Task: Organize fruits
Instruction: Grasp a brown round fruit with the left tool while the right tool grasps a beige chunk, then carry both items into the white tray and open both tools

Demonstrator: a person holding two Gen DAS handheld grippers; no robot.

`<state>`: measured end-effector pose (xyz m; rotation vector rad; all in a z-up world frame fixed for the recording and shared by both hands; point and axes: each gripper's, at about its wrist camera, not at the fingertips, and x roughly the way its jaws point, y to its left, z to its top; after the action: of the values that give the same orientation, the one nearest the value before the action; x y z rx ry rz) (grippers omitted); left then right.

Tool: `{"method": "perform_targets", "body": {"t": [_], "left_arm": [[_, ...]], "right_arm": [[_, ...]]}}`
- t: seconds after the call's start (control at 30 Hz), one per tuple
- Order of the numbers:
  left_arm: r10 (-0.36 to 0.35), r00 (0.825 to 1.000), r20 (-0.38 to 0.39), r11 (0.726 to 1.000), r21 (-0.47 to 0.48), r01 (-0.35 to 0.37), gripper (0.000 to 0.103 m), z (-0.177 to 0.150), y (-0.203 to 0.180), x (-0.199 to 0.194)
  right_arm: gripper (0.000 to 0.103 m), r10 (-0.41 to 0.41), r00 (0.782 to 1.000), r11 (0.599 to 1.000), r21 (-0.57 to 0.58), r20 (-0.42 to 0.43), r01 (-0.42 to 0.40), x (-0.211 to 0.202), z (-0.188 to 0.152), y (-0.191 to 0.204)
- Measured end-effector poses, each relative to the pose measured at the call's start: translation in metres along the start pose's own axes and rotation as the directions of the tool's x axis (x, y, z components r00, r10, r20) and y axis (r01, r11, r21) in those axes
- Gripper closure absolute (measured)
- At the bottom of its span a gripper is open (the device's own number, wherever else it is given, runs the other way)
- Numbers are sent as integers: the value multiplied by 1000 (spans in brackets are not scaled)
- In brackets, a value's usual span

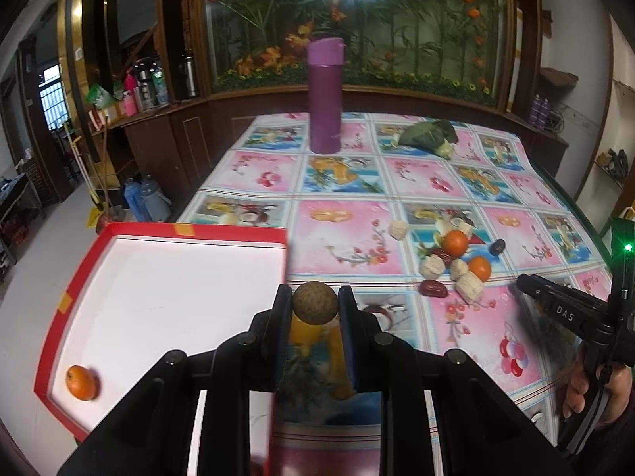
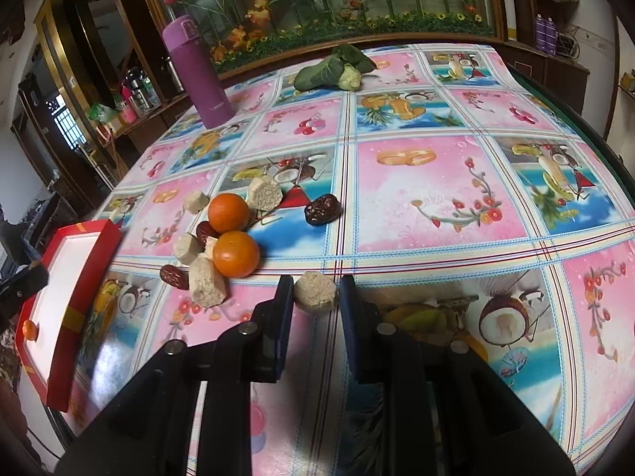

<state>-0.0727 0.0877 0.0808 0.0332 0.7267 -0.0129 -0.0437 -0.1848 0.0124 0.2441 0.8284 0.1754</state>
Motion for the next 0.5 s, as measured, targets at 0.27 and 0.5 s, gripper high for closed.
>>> {"method": "perform_targets", "body": {"t": [0.27, 0.5], "left_arm": [[70, 997, 34, 996, -51, -68, 81, -4, 44, -13], [116, 992, 40, 989, -102, -111, 81, -12, 82, -16]], "right_arm": [[78, 33, 999, 999, -28, 11, -32, -6, -4, 31], [78, 180, 984, 973, -141, -11, -180, -9, -6, 119]]}}
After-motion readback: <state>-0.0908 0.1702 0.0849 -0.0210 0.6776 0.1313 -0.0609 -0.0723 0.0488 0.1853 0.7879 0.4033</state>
